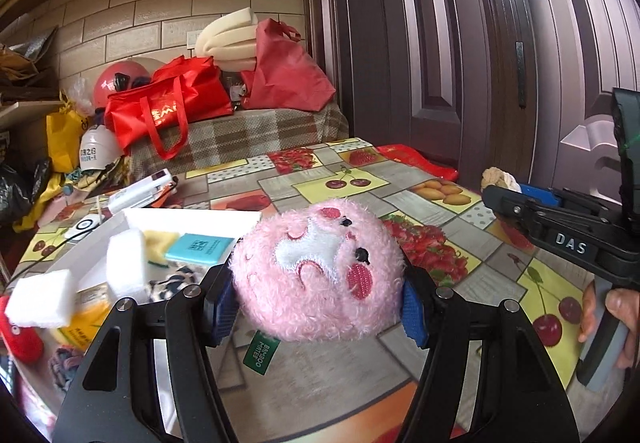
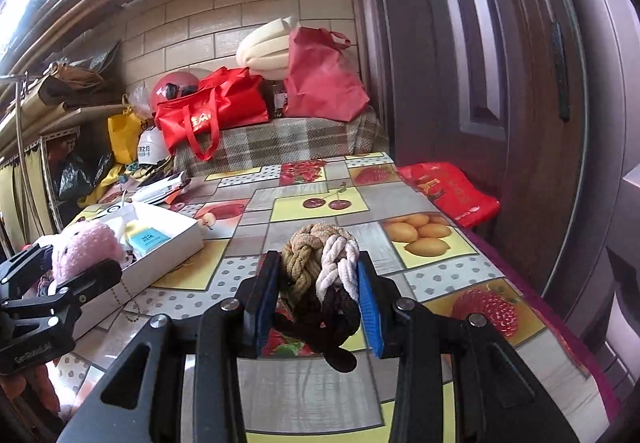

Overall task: Organize soft objects
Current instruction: 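Carry the pink plush in the left tool while the right tool carries the rope toy over the tray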

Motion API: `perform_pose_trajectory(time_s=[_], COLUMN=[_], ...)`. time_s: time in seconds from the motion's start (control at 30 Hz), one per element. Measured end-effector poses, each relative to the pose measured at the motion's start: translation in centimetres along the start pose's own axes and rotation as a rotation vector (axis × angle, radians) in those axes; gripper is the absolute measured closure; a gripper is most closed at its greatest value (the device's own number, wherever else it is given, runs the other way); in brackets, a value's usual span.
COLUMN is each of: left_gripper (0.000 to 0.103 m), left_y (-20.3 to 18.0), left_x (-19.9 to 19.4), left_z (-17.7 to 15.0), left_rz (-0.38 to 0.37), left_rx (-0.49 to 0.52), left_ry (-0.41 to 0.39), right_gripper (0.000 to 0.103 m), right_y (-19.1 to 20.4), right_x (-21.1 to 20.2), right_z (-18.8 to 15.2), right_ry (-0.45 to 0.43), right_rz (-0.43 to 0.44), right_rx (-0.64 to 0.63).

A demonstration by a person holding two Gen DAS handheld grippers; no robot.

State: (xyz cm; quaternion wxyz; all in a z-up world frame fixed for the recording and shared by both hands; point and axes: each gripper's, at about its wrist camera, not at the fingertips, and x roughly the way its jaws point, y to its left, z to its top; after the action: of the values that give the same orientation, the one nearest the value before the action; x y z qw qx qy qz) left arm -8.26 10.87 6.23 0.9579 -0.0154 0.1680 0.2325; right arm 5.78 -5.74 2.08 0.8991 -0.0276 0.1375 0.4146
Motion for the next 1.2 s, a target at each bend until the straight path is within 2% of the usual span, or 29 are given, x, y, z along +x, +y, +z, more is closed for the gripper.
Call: perform_pose_trajectory(time_s=[0.27, 0.67, 1.2], left_gripper=[0.037, 0.037, 0.037], left_y=[2.6, 7.8, 13.7], left_x=[-2.0, -3.0, -2.9], left_z=[-1.1, -2.1, -2.8], left_rz=[0.051, 0.146, 0.233], left_rx=[0.009, -0.039, -0.150], left_ry=[-0.006, 0.018, 0.034], right_gripper=[0.066, 0.066, 0.066], right_y=[4.0, 8.9, 15.9], right_x=[0.3, 1.3, 3.3], right_z=[-0.3, -0.6, -0.8], right_ry=[0.004, 0.025, 0.058], right_rz=[0.044, 0.123, 0.233], right_rx=[-0.083, -0.138, -0.197])
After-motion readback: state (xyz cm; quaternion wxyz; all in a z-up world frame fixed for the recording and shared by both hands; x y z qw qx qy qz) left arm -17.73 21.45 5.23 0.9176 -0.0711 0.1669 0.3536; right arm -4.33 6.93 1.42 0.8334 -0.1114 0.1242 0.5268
